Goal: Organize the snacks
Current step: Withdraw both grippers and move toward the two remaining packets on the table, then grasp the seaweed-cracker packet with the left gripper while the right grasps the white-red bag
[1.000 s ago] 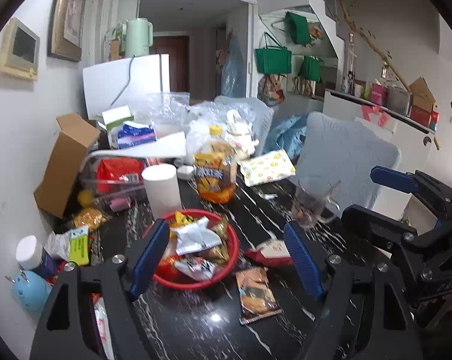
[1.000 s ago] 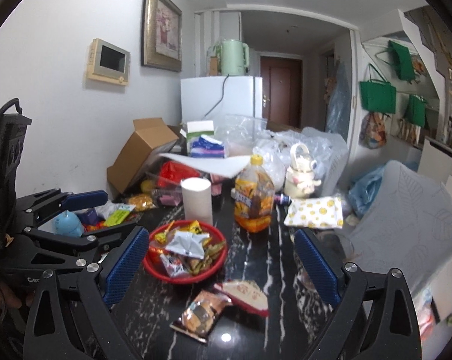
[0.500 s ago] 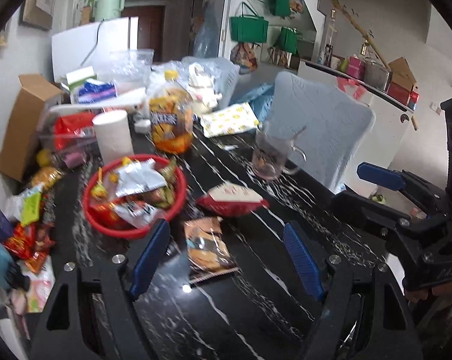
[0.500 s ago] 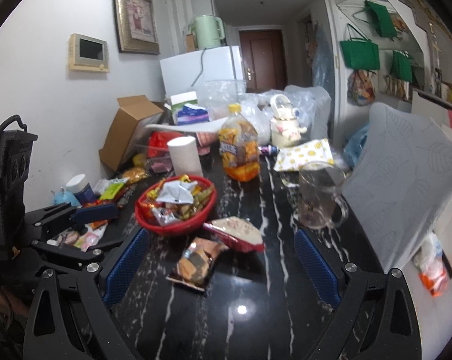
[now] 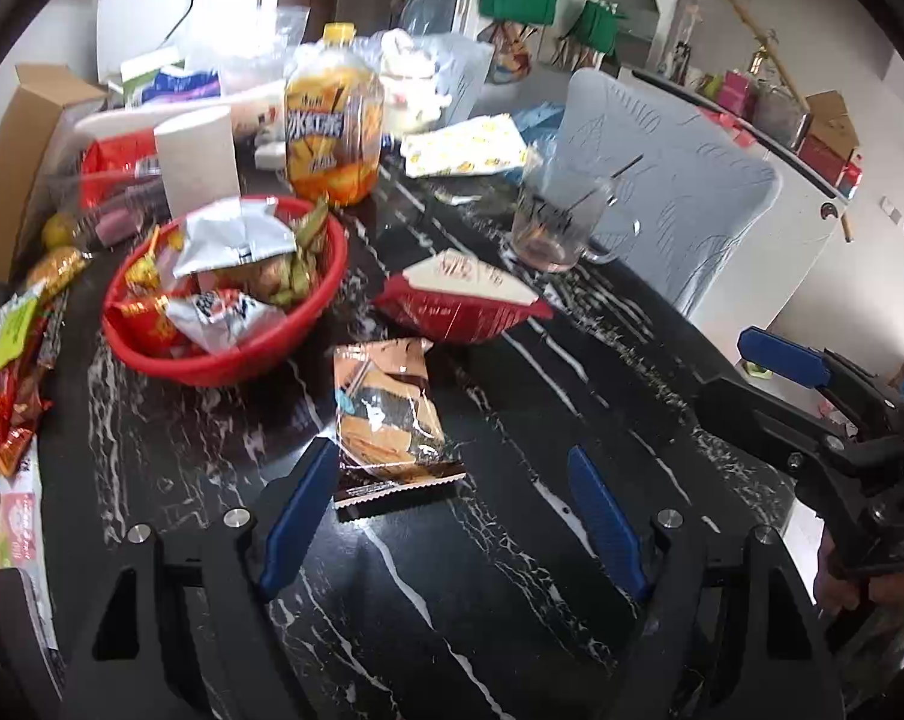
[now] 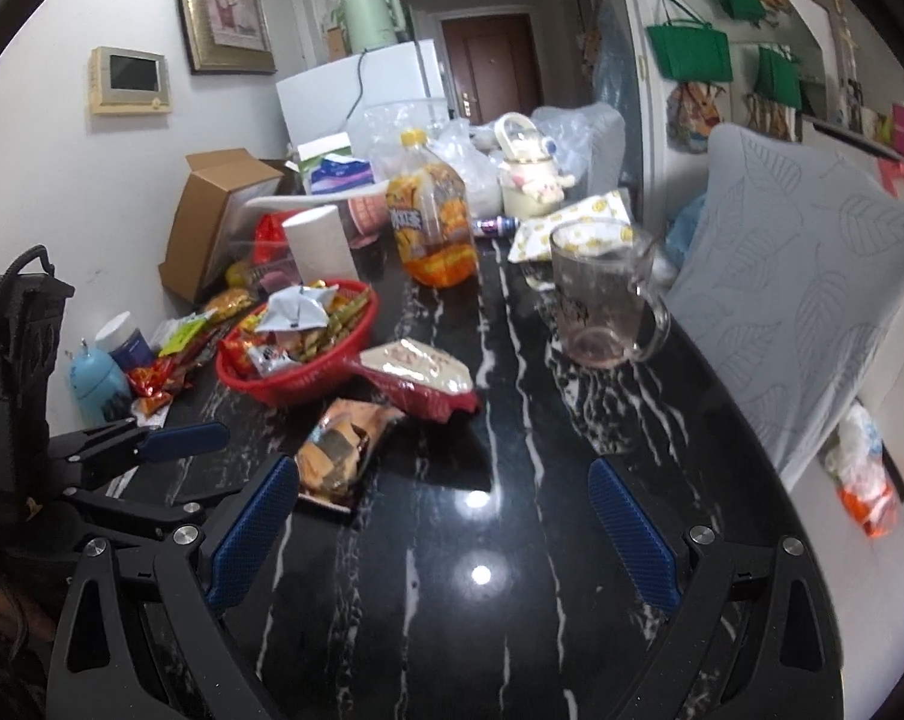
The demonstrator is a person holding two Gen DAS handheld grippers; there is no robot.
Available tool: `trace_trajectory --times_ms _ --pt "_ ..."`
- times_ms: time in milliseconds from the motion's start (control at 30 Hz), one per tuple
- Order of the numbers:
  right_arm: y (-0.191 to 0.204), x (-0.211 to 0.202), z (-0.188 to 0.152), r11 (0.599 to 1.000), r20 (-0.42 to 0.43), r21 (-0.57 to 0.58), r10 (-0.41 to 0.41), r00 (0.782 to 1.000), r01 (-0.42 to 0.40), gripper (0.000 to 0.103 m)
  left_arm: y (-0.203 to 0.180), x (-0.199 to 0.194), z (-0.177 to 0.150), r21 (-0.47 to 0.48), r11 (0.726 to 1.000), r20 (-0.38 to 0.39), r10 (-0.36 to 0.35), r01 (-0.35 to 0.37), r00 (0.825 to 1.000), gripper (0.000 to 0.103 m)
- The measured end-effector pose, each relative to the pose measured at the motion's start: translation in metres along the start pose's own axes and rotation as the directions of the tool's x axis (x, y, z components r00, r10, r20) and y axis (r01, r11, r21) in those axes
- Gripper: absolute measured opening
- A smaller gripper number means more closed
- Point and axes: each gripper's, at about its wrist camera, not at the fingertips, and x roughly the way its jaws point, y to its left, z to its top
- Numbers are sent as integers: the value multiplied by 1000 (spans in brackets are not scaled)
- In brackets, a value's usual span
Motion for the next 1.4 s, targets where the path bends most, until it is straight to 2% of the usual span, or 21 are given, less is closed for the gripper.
trace_trajectory --times_ms 300,433,633,767,967,1100,1167,1300,1400 --pt "-17 33 0 999 -62 38 14 998 -12 99 8 35 7 -34 999 -61 25 -27 998 78" --pt "-23 49 10 999 -80 39 21 997 -18 99 15 54 15 -56 997 -74 42 -46 996 78" --pt "-27 72 33 997 -95 62 43 995 -37 98 33 77 18 -96 993 -132 51 -64 990 78" --pt "-19 90 49 996 -93 68 71 993 -65 98 49 81 14 -148 988 -138 32 -53 990 78" --pt "4 128 74 999 -115 33 37 993 -34 96 61 74 10 -172 983 -121 40 -61 992 78" --pt "7 157 74 999 -182 31 -4 983 10 91 67 71 7 -175 982 -112 49 -68 993 78" --pt "4 165 69 999 -224 55 14 974 -2 87 69 71 8 -172 983 -99 41 -58 994 78" --pt "-5 176 54 993 -311 113 64 948 -29 62 65 68 5 -132 990 -87 29 -41 996 69" --pt "-11 173 45 989 -319 139 94 943 -51 57 59 70 6 -105 994 -84 11 -20 996 55"
